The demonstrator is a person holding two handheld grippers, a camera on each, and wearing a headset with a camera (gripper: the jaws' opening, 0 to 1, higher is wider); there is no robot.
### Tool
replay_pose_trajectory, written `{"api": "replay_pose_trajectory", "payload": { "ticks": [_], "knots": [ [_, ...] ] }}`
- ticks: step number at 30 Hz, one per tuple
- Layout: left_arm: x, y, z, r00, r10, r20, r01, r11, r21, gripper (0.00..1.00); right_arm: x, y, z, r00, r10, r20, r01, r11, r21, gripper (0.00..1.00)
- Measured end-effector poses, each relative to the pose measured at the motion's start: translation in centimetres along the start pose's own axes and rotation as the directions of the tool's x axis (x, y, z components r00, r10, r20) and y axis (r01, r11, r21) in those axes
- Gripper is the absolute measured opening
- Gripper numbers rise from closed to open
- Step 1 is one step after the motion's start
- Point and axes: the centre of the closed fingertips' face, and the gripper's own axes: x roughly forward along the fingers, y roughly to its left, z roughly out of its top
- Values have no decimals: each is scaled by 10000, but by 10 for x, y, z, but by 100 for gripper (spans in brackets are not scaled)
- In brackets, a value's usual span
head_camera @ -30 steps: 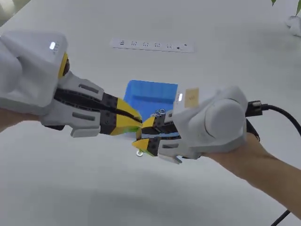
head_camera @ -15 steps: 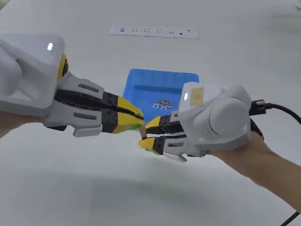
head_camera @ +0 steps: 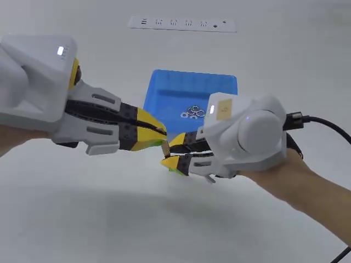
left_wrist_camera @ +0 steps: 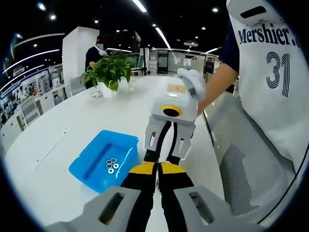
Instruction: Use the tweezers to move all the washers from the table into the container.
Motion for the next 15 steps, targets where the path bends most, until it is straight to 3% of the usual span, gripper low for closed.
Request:
{"api": "replay_pose_trajectory", "payload": {
  "ticks": [15],
  "knots": [
    [0,6,-10,9999,-9,-147,9,10000,4,6,8,-2,-5,9998,118,-127,-117,9999,103,12]
  ]
}}
